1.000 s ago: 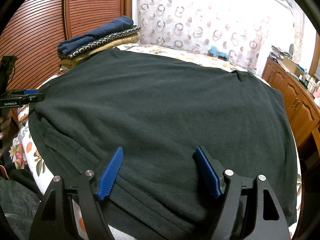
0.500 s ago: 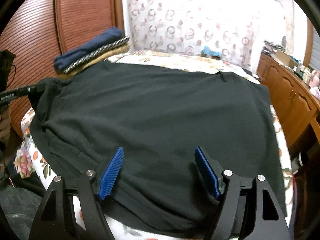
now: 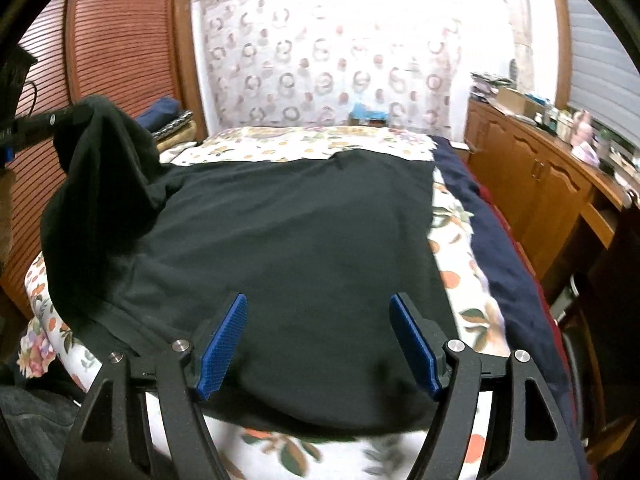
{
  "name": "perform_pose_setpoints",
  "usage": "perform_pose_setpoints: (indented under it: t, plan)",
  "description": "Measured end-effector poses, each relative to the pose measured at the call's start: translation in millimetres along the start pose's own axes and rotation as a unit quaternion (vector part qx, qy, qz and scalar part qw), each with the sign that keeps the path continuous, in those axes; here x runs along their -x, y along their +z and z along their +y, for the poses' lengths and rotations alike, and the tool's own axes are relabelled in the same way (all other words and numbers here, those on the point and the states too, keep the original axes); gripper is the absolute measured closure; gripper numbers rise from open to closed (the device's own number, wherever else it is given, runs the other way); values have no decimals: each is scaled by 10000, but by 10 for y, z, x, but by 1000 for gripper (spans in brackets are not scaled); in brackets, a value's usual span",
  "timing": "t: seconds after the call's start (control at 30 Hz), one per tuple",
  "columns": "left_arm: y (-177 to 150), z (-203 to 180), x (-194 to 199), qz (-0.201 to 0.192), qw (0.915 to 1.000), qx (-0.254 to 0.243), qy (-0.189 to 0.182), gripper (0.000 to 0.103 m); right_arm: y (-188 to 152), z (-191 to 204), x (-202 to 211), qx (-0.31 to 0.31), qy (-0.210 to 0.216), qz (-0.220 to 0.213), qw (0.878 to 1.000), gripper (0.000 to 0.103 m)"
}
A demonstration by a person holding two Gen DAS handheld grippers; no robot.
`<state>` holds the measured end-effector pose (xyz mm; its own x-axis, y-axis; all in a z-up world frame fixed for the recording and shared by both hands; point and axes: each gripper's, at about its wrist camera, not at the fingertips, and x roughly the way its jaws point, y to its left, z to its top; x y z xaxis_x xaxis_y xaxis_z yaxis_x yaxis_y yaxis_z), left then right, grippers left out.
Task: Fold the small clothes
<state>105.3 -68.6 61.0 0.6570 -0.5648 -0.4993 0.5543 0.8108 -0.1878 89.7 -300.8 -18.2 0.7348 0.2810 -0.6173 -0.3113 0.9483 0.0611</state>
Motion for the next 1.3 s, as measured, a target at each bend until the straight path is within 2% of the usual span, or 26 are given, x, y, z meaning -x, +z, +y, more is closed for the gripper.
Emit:
perform_pose_setpoints:
  t: [0.27, 0.37, 0.43, 0.53, 0.63, 0.77, 0.87, 1.03, 1.3]
  plan:
    - [448, -612, -240, -6, 9967, -471, -668, 94, -54, -19, 182, -280, -198, -137, 9993, 29]
    - [451, -737, -343, 217, 9956, -603, -679, 93, -78, -3, 250, -382, -233, -201, 9988, 29]
    - [391, -715, -421, 422, 9951, -635, -625, 88, -100, 0, 278, -416, -250, -220, 9986, 29]
    - [295, -651, -486, 527, 9955, -585, -523, 61, -110, 9, 287, -414, -313, -232, 9984, 29]
    - [238, -560, -478, 581, 9962, -516, -384, 57, -113, 63, 279, -453, -325, -244, 9981, 29]
    - [129, -417, -395, 515, 9977, -438, -72, 36, -94, 38, 238, -428, -305, -251, 9983, 29]
    - [-6, -259, -323, 523, 9982, -284, 35, 27, -43, 36, 169, -343, -259, -223, 9988, 29]
    - [-201, -58, -215, 461, 9984, -61, 308, 26, 52, 58, -20, -134, -111, -114, 9998, 29]
    - [-392, 229, -104, 444, 9966, 247, 649, 25, 176, 255, -409, 485, 94, 366, 9981, 29]
